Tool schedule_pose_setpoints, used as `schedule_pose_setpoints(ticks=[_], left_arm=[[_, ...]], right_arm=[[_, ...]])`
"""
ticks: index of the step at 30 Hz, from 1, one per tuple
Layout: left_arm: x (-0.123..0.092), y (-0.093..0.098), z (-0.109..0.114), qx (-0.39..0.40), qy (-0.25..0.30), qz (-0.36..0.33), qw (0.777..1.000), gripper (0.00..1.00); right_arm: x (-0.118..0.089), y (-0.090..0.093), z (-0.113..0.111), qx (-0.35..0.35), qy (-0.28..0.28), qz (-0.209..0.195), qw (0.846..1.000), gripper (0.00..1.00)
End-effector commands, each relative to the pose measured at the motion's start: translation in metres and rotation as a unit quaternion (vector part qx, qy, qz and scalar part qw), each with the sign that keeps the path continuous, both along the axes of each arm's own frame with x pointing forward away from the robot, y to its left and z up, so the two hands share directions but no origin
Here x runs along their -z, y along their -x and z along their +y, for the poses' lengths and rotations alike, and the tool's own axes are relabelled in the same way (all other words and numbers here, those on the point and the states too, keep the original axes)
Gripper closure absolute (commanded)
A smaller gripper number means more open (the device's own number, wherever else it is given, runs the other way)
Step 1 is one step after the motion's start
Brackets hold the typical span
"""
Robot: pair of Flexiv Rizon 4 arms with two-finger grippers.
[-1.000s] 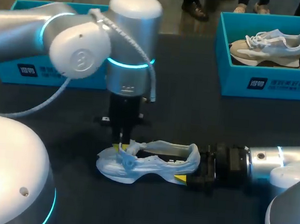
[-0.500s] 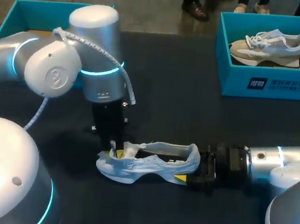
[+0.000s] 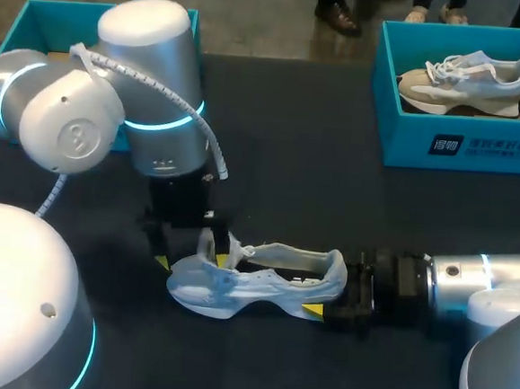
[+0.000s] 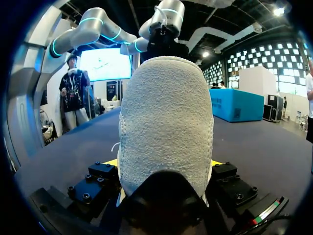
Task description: Take the shoe out of the shoebox, open the shoe tongue, remove and reinsert the insole, then place the shoe into the shoebox
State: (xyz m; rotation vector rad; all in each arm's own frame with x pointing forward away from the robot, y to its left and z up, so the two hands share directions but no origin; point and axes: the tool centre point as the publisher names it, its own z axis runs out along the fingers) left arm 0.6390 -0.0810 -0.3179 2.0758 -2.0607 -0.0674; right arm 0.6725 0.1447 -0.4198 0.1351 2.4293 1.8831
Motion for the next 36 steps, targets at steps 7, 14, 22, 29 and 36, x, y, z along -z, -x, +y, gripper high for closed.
schedule_pose_setpoints(ticks=[7,14,22,29,36], left_arm=[[-0.079,-0.006,0.001,0.077,0.028,-0.057,0.995,0.05],[-0.118,-0.007,-0.02,0.243,0.055,-0.062,0.966,0.93],[-0.139,0.004,-0.038,0.517,0.049,-0.047,0.853,1.0],[-0.136,0.003,-0.045,0.567,0.033,-0.031,0.823,1.0],[-0.136,0.003,-0.045,0.567,0.033,-0.031,0.823,1.0]], right_arm=[[0.001,0.0,0.0,0.002,0.001,0.0,1.0,1.0],[0.001,0.0,0.0,0.002,0.001,0.0,1.0,1.0],[0.001,0.0,0.0,0.002,0.001,0.0,1.0,1.0],[0.001,0.0,0.0,0.002,0.001,0.0,1.0,1.0],[0.001,0.0,0.0,0.002,0.001,0.0,1.0,1.0]])
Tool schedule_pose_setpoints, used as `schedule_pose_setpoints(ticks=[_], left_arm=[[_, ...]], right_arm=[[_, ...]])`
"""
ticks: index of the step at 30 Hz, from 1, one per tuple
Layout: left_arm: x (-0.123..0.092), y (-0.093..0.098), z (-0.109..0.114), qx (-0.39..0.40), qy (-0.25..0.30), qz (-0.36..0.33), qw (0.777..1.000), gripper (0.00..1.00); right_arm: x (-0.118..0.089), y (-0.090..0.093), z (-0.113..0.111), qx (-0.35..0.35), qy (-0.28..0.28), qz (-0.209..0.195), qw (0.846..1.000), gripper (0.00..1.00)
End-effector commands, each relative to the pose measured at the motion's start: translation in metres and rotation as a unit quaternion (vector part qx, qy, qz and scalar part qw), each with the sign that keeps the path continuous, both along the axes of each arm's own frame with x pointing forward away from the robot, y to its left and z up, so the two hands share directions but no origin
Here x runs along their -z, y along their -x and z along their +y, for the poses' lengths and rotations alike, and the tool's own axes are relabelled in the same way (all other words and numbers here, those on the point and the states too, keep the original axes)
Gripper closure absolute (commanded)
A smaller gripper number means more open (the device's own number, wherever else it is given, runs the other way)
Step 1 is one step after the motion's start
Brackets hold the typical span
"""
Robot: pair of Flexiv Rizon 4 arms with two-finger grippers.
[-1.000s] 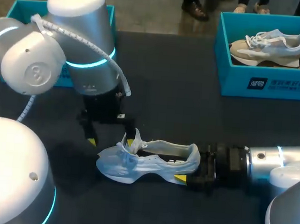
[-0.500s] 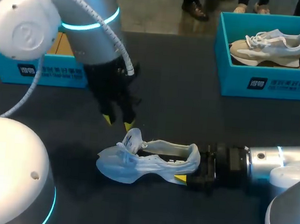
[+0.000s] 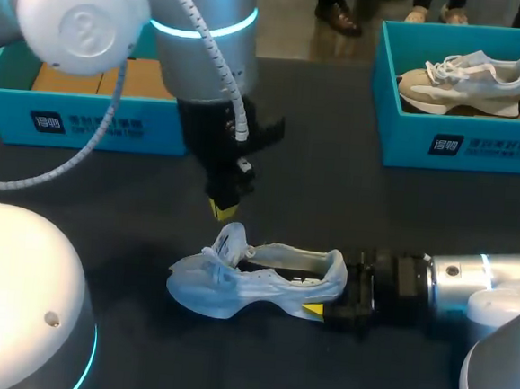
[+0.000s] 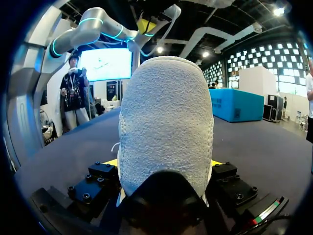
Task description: Take the shoe out of the shoebox, open the shoe tongue, remove and reinsert the insole, then place the shoe into the shoebox
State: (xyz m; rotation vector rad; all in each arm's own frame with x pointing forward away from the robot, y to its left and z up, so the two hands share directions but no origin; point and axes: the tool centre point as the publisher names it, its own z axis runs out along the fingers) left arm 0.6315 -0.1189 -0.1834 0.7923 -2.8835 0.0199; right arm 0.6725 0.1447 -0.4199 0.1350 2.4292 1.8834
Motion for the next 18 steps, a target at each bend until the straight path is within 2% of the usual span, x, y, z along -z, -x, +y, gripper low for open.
schedule_pose_setpoints(ticks=[1,2,6,18], left_arm=[[-0.002,-0.004,-0.007,0.088,-0.033,0.01,0.995,1.0],[-0.002,-0.004,-0.007,0.088,-0.033,0.01,0.995,1.0],[0.008,-0.01,-0.012,0.189,0.024,0.002,0.982,1.0],[0.074,-0.018,-0.039,0.297,0.031,-0.027,0.954,1.0]], right_arm=[[0.001,0.0,0.0,0.002,0.001,0.0,1.0,1.0],[0.001,0.0,0.0,0.002,0.001,0.0,1.0,1.0],[0.001,0.0,0.0,0.002,0.001,0.0,1.0,1.0],[0.001,0.0,0.0,0.002,0.001,0.0,1.0,1.0]])
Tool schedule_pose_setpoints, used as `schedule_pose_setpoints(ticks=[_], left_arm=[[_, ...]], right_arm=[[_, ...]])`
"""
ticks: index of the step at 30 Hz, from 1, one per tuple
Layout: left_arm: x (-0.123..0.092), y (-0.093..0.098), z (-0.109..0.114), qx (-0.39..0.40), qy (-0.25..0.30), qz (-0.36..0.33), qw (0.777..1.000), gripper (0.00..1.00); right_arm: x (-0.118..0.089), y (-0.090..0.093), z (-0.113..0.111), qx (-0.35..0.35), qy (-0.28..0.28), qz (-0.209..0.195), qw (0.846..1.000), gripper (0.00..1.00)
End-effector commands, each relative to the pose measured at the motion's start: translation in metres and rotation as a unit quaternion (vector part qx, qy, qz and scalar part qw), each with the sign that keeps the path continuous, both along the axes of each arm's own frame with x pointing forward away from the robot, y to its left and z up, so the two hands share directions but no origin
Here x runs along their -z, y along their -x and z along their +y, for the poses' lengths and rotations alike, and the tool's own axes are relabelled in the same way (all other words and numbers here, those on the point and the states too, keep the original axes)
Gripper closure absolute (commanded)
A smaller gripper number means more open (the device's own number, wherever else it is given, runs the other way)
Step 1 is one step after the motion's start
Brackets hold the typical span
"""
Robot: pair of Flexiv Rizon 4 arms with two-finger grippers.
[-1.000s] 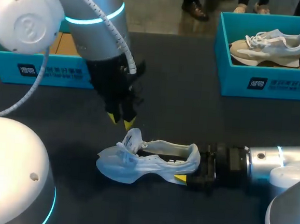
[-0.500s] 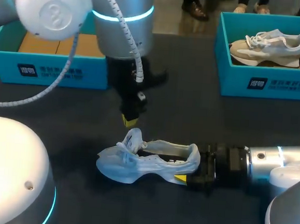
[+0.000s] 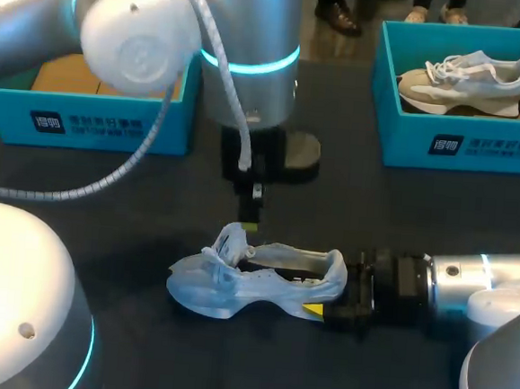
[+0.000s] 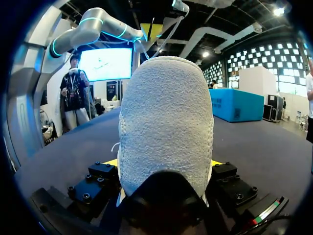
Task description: Take the shoe out of the shoebox, open the shoe tongue, remove and reinsert the insole, then place the shoe into the shoebox
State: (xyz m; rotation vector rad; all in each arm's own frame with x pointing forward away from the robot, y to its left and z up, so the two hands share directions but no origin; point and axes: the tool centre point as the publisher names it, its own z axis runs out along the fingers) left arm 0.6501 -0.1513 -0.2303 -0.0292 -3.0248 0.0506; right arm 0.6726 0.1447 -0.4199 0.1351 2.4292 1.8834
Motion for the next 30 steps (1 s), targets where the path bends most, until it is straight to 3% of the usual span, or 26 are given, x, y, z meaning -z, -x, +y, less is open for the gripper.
schedule_pose_setpoints(ticks=[1,13,21,30], left_arm=[[0.032,0.001,-0.007,0.034,-0.004,-0.019,0.999,1.0],[0.032,0.001,-0.007,0.034,-0.004,-0.019,0.999,1.0],[0.071,-0.022,-0.032,0.056,0.022,0.005,0.998,1.0],[0.097,-0.025,-0.043,0.062,0.042,0.017,0.997,1.0]], right_arm=[[0.001,0.0,0.0,0.002,0.001,0.0,1.0,1.0],[0.001,0.0,0.0,0.002,0.001,0.0,1.0,1.0],[0.001,0.0,0.0,0.002,0.001,0.0,1.0,1.0],[0.001,0.0,0.0,0.002,0.001,0.0,1.0,1.0]])
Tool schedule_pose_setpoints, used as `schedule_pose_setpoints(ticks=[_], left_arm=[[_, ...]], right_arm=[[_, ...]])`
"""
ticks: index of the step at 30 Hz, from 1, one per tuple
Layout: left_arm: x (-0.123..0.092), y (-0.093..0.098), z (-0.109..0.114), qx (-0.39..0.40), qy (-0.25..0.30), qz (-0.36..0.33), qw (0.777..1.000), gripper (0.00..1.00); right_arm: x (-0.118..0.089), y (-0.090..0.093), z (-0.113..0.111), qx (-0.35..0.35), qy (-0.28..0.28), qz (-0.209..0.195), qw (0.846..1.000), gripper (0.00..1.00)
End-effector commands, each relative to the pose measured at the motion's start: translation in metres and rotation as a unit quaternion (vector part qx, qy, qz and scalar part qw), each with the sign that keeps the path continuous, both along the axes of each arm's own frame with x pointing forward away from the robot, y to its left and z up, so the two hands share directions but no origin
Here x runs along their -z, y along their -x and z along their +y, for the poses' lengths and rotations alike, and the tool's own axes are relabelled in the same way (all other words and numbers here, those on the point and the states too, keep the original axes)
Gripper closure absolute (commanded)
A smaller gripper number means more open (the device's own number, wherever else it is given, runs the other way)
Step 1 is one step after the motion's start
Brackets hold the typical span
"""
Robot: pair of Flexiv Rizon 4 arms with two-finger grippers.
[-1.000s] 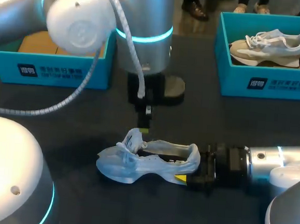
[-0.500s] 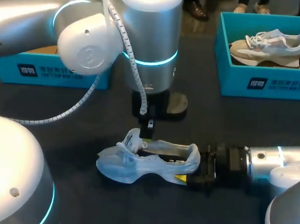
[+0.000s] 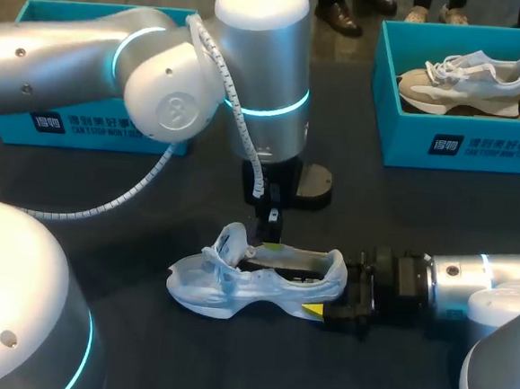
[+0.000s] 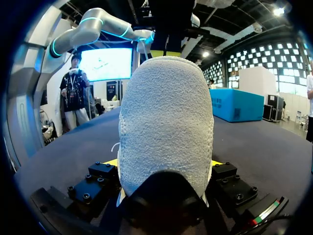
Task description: Take the shoe out of the shoebox, open the shoe tongue, remove and reinsert the insole, then place the shoe into the shoebox
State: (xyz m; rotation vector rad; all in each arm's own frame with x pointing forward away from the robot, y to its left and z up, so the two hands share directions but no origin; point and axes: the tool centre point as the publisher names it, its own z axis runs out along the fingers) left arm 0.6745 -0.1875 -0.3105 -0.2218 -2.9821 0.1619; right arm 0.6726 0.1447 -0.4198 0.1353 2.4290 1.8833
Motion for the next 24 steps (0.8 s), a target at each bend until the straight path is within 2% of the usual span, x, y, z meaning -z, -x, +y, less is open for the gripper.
schedule_pose_setpoints(ticks=[1,13,24], left_arm=[[0.019,0.0,-0.008,0.004,0.001,0.006,1.0,1.0],[0.041,0.012,-0.008,0.006,0.002,0.006,1.0,1.0],[0.062,0.024,0.0,0.009,-0.002,0.041,0.999,1.0]], right_arm=[[0.001,0.0,0.0,0.002,0.001,0.0,1.0,1.0],[0.001,0.0,0.0,0.002,0.001,0.0,1.0,1.0],[0.001,0.0,0.0,0.002,0.001,0.0,1.0,1.0]])
